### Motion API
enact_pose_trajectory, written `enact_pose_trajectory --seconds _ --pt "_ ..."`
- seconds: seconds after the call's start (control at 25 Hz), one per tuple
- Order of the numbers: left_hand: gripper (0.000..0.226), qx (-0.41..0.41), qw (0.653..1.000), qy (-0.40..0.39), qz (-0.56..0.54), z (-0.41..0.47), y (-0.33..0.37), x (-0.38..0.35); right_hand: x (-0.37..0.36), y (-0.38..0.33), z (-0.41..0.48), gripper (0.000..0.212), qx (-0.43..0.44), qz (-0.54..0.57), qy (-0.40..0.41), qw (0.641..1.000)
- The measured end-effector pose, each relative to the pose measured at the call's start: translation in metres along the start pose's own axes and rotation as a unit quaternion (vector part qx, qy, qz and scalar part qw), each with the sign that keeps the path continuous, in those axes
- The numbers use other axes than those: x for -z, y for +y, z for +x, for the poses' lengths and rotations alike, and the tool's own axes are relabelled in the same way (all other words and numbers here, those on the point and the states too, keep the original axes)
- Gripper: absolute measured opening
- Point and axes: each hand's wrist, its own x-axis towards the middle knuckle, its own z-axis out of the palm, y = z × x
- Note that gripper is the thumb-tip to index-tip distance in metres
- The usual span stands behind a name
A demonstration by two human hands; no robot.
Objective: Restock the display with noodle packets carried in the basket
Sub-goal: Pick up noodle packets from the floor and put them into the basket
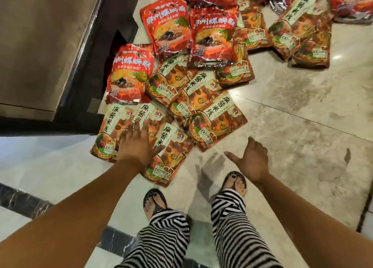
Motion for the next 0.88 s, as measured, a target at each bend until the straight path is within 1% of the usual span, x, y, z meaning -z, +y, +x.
enact_pose_trajectory --seconds 0.12,0.2,0.28,0.36,0.44,0.52,0.56,0.68,0.8,0.88 --pt "0.099 0.013 1.0 -0.006 -0.013 0.043 -0.021 -0.05 -0.05 -0.013 0.046 0.107 0.013 0.008 0.017 1.0" --pt "0.102 0.002 0.999 0.036 -0.024 0.074 -0.029 -0.078 -0.078 -0.018 0.081 0.112 0.025 0.009 0.03 0.999" --pt "0.104 -0.014 0.994 0.08 -0.07 0.106 -0.029 -0.1 -0.099 -0.017 0.122 0.117 0.022 0.008 0.046 0.999" --pt "0.103 0.009 0.988 0.106 -0.114 0.133 -0.031 -0.115 -0.107 -0.015 0.158 0.115 0.012 0.013 0.063 0.998" --pt "0.105 0.04 0.986 0.109 -0.116 0.158 -0.037 -0.129 -0.106 -0.011 0.192 0.118 0.004 0.009 0.088 0.996" --pt "0.107 0.064 0.984 0.11 -0.126 0.182 -0.042 -0.144 -0.103 -0.012 0.218 0.126 0.005 -0.007 0.125 0.992" --pt "0.108 0.072 0.98 0.12 -0.143 0.196 -0.043 -0.15 -0.102 -0.014 0.227 0.128 0.004 -0.01 0.128 0.992" --pt "0.114 0.074 0.967 0.174 -0.17 0.229 -0.031 -0.157 -0.101 -0.028 0.25 0.132 0.021 -0.031 0.129 0.991" --pt "0.12 0.084 0.96 0.225 -0.143 0.243 -0.024 -0.164 -0.092 -0.039 0.262 0.13 0.035 -0.082 0.107 0.99" --pt "0.124 0.08 0.956 0.254 -0.12 0.245 -0.03 -0.168 -0.079 -0.043 0.266 0.136 0.051 -0.096 0.081 0.991"
